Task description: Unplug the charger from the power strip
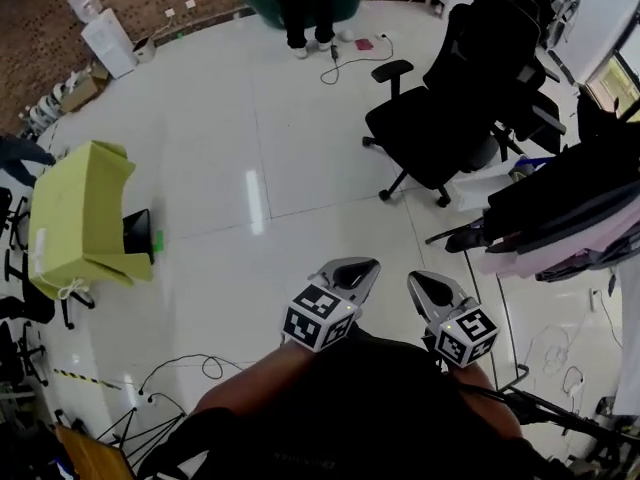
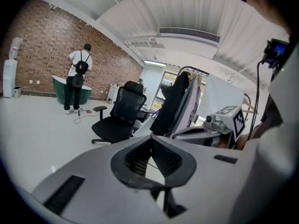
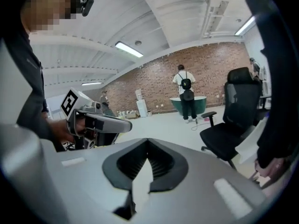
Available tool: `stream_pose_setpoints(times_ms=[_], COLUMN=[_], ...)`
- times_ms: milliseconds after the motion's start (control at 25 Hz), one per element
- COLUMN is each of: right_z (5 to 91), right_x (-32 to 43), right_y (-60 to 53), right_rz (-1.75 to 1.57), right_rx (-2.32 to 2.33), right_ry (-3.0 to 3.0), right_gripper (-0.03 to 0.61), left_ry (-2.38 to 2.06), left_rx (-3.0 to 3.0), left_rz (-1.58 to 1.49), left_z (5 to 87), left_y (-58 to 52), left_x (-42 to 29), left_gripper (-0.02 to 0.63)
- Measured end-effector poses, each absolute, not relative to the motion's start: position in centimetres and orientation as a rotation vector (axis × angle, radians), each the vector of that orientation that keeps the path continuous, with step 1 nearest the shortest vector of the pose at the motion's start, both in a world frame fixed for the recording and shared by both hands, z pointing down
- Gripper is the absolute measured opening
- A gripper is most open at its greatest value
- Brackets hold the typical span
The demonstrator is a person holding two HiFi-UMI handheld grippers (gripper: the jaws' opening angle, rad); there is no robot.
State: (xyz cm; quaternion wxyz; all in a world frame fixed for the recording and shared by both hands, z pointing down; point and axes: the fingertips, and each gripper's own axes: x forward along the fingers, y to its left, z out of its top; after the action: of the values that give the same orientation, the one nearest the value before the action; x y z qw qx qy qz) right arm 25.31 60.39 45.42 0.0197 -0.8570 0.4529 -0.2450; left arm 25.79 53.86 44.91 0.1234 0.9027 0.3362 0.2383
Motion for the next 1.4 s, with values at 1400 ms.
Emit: stream_pose_setpoints(times_ms=[1400], right_z=[46.7], right_x=[26.1], right_y=[8.3], right_rz=[-0.69], right_rx=[-1.203], right_ry=[3.042], right_gripper=[0.003], left_ry=[-0.983], left_rx=[2.422], left_rz=[0.309], left_z=[45.5], left_y=[6.8], left_x=[17.6], left_gripper=[0.006])
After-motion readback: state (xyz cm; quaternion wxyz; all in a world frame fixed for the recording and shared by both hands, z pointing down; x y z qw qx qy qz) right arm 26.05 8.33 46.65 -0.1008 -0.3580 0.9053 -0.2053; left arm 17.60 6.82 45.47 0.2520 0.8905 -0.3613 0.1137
